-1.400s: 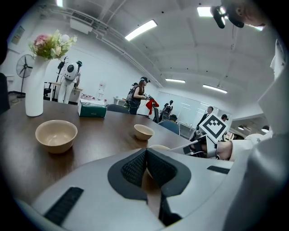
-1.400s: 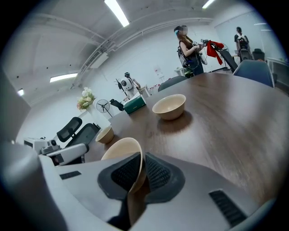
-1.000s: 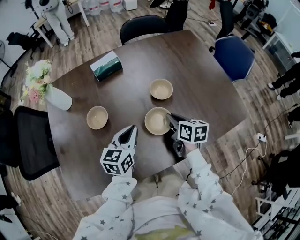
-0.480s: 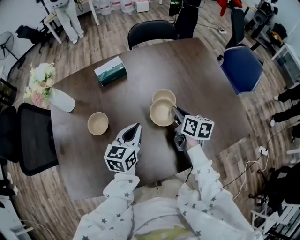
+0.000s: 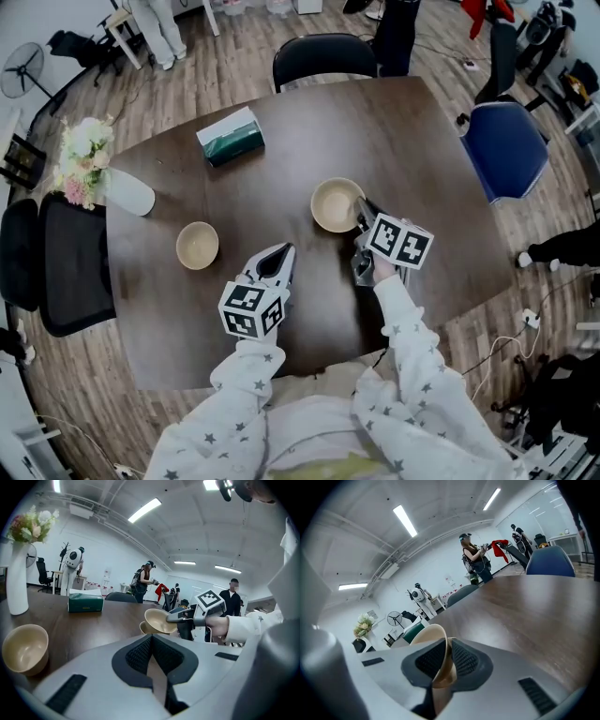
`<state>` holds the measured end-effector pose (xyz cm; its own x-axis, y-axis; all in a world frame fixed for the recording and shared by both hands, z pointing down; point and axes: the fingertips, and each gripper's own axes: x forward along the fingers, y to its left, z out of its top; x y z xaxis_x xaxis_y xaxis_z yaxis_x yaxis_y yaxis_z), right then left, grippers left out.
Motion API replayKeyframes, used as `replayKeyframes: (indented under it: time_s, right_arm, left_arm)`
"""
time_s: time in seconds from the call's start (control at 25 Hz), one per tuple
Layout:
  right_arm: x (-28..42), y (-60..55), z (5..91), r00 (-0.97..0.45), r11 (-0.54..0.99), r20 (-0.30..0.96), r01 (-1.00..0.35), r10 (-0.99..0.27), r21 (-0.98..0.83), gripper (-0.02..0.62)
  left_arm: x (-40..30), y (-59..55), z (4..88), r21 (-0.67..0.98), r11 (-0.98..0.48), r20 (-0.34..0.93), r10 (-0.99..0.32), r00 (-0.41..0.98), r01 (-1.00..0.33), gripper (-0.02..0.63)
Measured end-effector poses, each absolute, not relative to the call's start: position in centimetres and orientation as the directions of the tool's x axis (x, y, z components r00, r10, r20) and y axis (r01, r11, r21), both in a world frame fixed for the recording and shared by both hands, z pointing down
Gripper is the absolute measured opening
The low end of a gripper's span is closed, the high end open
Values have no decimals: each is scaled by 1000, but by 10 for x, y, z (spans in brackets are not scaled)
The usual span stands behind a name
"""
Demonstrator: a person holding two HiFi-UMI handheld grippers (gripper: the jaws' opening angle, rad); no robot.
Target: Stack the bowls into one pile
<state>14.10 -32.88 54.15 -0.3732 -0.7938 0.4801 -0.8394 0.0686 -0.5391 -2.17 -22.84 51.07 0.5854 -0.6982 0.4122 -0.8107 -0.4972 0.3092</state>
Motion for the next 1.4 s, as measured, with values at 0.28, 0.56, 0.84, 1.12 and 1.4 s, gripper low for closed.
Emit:
replayKeyframes:
  time_s: [0.28, 0.56, 0.84, 1.12, 1.4]
  right_arm:
    - [139, -342, 558, -376, 92, 537, -872, -755, -481, 44]
    - [132, -344, 563, -400, 150, 553, -884, -730, -442, 46]
    - [127, -342, 564, -412, 229, 561, -901, -717, -369, 54]
    - [134, -338, 556, -402, 252, 540, -909, -740, -332, 141]
    - [136, -322, 544, -417, 248, 494, -894, -763, -372, 143]
  left_arm:
    - [-17, -235, 520, 325, -469, 433, -698, 570, -821, 26]
    - [-17, -240, 526, 338, -450, 441, -700, 561, -827, 26]
    - [-11, -241, 531, 353, -445, 443, -696, 566, -823, 25]
    - [-5, -237, 527, 348, -443, 440, -701, 561, -827, 25]
    - [-16, -229, 517, 336, -423, 422, -731, 536, -842, 25]
